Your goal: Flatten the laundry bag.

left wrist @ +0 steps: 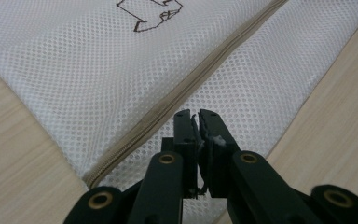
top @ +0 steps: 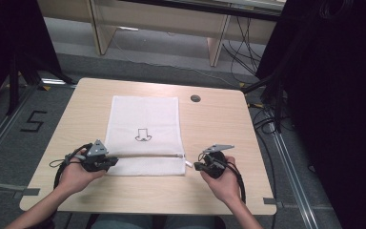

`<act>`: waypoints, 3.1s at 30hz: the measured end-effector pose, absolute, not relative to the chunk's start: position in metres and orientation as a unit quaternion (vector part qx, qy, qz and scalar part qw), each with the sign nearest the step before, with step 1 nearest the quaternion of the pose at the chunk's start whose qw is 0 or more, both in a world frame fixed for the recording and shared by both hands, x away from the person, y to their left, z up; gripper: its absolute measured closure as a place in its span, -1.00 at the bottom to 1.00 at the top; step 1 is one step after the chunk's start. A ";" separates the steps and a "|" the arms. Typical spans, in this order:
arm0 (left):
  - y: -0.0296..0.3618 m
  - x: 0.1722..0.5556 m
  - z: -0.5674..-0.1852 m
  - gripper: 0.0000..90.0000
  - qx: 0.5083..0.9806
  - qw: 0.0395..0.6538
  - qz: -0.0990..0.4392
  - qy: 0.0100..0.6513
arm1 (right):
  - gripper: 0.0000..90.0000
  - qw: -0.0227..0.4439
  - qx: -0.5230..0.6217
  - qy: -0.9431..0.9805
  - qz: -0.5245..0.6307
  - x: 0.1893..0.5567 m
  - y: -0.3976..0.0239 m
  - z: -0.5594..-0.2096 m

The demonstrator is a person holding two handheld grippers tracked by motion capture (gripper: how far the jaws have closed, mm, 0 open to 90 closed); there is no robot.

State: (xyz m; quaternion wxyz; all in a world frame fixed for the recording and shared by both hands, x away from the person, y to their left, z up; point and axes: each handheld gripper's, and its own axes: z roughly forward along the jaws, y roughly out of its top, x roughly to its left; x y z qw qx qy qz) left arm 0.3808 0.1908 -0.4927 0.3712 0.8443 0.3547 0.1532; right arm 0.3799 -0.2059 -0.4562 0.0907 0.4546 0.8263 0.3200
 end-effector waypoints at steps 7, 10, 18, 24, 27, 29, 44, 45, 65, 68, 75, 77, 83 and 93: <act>0.190 0.383 -0.500 0.90 0.845 0.353 0.142 0.375 | 1.00 0.083 0.428 0.845 0.308 0.398 -0.178 -0.464; 0.190 0.385 -0.503 0.90 0.849 0.341 0.140 0.378 | 1.00 0.081 0.425 0.847 0.308 0.408 -0.170 -0.471; 0.190 0.385 -0.507 0.90 0.856 0.329 0.134 0.376 | 1.00 0.065 0.428 0.862 0.265 0.414 -0.160 -0.485; 0.190 0.385 -0.507 0.90 0.858 0.327 0.129 0.376 | 1.00 0.063 0.426 0.865 0.256 0.412 -0.160 -0.488; 0.189 0.385 -0.507 0.90 0.858 0.326 0.128 0.375 | 1.00 0.059 0.428 0.866 0.254 0.410 -0.159 -0.489; 0.187 0.383 -0.506 0.90 0.864 0.324 0.127 0.364 | 1.00 0.060 0.437 0.865 0.240 0.405 -0.158 -0.487; 0.178 0.374 -0.504 0.89 0.879 0.315 0.105 0.341 | 1.00 0.041 0.418 0.885 0.201 0.383 -0.163 -0.483; 0.176 0.371 -0.504 0.89 0.882 0.315 0.101 0.335 | 1.00 0.036 0.415 0.887 0.197 0.379 -0.165 -0.482; 0.162 0.351 -0.502 0.84 0.896 0.313 0.075 0.307 | 1.00 0.002 0.426 0.885 0.187 0.352 -0.185 -0.481; 0.162 0.350 -0.500 0.79 0.899 0.305 0.079 0.304 | 1.00 -0.002 0.425 0.884 0.196 0.351 -0.188 -0.482; 0.166 0.352 -0.494 0.60 0.881 0.345 0.069 0.318 | 0.75 0.024 0.465 0.849 0.249 0.353 -0.204 -0.459; 0.165 0.352 -0.493 0.53 0.874 0.359 0.071 0.319 | 0.68 0.037 0.459 0.842 0.282 0.354 -0.211 -0.454; 0.157 0.354 -0.492 0.29 0.864 0.388 0.080 0.310 | 0.54 0.060 0.492 0.812 0.307 0.362 -0.230 -0.456; 0.147 0.358 -0.491 0.05 0.852 0.418 0.101 0.300 | 0.50 0.072 0.504 0.800 0.317 0.369 -0.249 -0.458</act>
